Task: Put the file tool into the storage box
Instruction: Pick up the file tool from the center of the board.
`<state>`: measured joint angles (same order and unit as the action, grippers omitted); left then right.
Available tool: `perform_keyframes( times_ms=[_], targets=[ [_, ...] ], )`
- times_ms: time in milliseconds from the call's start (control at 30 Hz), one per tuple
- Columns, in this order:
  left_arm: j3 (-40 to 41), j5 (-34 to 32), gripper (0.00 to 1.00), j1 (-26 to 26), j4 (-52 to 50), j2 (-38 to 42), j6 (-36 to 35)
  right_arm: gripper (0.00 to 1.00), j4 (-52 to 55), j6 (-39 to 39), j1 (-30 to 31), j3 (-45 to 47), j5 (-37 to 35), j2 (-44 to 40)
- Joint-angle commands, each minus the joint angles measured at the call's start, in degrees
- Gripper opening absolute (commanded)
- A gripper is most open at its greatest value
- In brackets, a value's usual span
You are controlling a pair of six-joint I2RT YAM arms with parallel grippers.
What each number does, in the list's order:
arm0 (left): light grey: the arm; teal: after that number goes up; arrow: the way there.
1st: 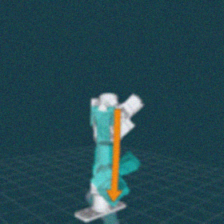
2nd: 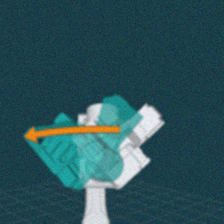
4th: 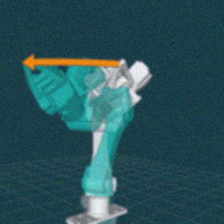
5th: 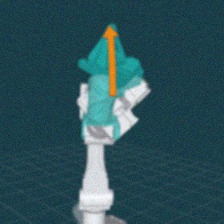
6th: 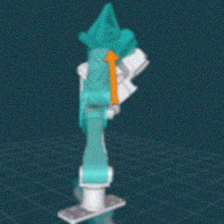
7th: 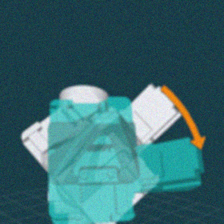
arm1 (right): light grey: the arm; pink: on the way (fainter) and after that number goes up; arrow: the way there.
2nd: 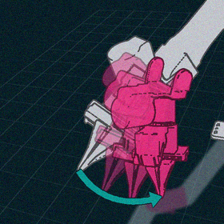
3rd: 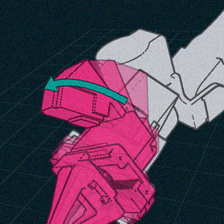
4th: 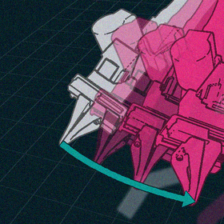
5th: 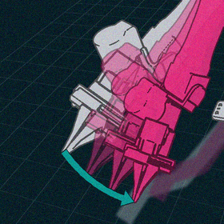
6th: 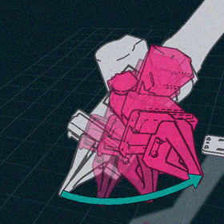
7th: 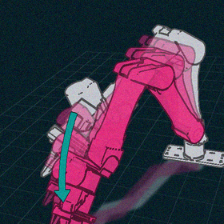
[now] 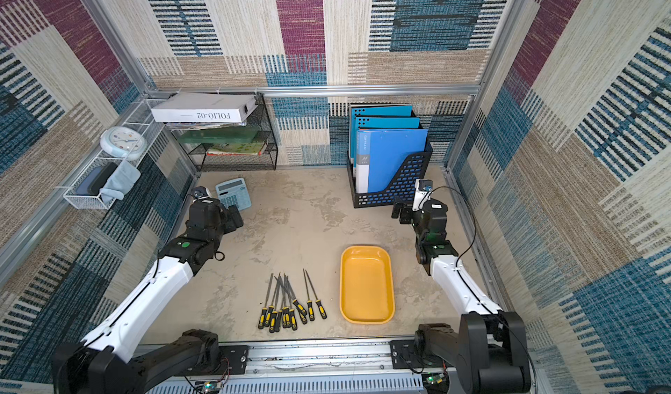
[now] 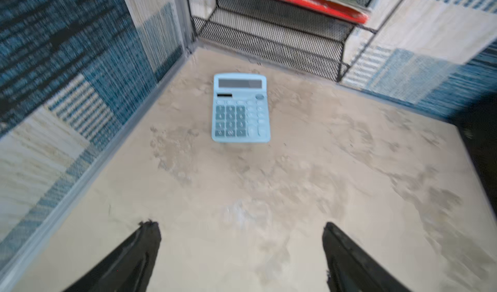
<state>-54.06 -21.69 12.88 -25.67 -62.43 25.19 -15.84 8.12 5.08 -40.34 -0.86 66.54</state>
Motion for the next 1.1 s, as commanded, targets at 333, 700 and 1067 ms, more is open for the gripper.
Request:
perform_keyframes(
  times_ms=[333, 700, 1067],
  targets=[
    [3.1, 29.4, 0.99, 14.5, -52.0, 0.0, 22.9, 0.95, 48.6, 18.5, 18.5, -24.6, 7.9, 5.5],
    [6.6, 28.2, 0.82, 24.9, -46.8, -8.2, 27.6, 0.82, 49.8, 18.7, 21.8, -26.0, 11.8, 9.2],
    [8.6, 30.2, 0.73, 27.2, -36.5, -16.2, 27.5, 0.73, 51.0, 17.9, 23.0, -24.8, 11.9, 9.3]
  ],
)
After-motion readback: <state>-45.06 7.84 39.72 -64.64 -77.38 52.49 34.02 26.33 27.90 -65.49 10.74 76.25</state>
